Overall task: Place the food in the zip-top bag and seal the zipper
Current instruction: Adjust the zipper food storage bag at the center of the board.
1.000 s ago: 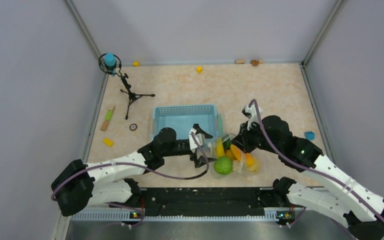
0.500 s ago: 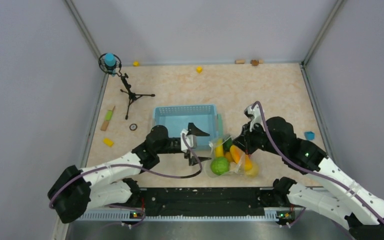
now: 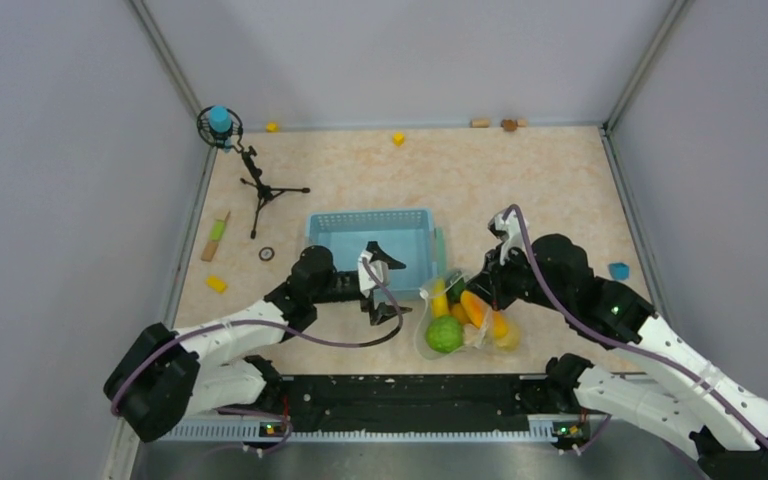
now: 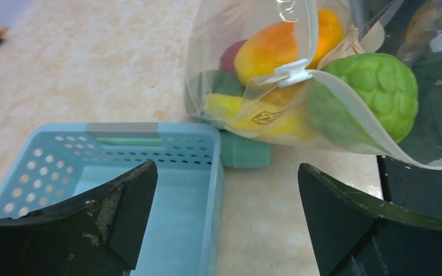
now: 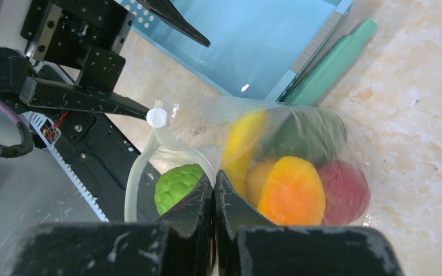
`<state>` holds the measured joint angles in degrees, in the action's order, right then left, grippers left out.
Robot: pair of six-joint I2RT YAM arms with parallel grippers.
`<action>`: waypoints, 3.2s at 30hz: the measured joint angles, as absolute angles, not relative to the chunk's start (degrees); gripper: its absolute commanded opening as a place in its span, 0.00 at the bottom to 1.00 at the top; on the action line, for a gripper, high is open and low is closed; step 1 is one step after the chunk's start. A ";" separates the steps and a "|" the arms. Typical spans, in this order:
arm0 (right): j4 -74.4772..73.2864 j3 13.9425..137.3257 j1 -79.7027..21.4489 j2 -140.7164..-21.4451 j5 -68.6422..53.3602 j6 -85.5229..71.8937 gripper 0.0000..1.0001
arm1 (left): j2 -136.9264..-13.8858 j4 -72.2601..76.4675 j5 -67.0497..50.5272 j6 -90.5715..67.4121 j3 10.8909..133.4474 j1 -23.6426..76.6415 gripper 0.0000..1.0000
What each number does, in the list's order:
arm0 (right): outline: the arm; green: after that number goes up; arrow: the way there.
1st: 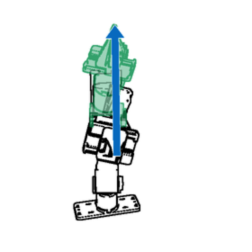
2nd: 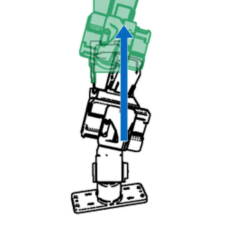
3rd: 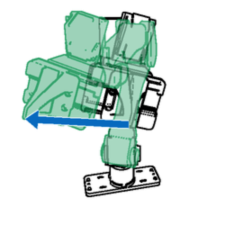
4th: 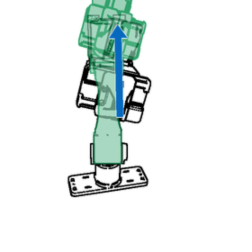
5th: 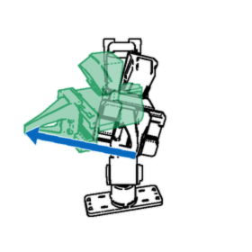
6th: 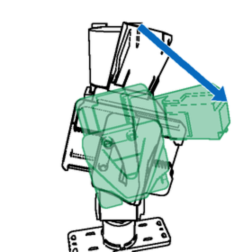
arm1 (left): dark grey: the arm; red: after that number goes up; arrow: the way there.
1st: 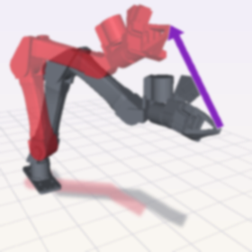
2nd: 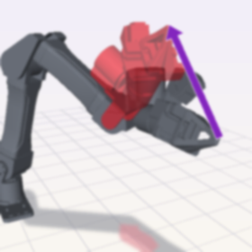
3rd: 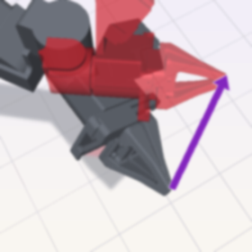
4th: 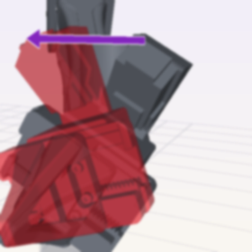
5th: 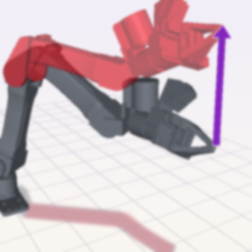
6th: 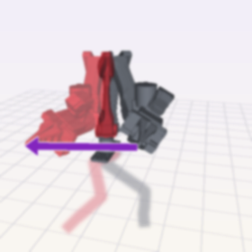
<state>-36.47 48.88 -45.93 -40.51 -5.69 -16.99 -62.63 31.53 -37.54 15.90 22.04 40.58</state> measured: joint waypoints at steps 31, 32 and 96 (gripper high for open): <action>-35.14 48.73 -45.93 -41.43 -5.63 -18.96 0.00 | -84.29 22.79 -70.43 19.70 43.29 40.58 0.00; -35.14 48.73 -45.93 -41.43 -5.43 -19.18 0.00 | -84.42 23.09 -70.43 19.22 43.31 40.58 0.00; -49.12 65.01 -45.95 -42.65 16.47 -28.49 0.00 | -57.82 10.11 9.63 -31.86 38.04 78.06 0.00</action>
<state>-49.12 65.01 -45.95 -42.65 16.47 -28.49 -57.82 10.11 9.63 -31.86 38.04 78.06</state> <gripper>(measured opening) 0.005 0.009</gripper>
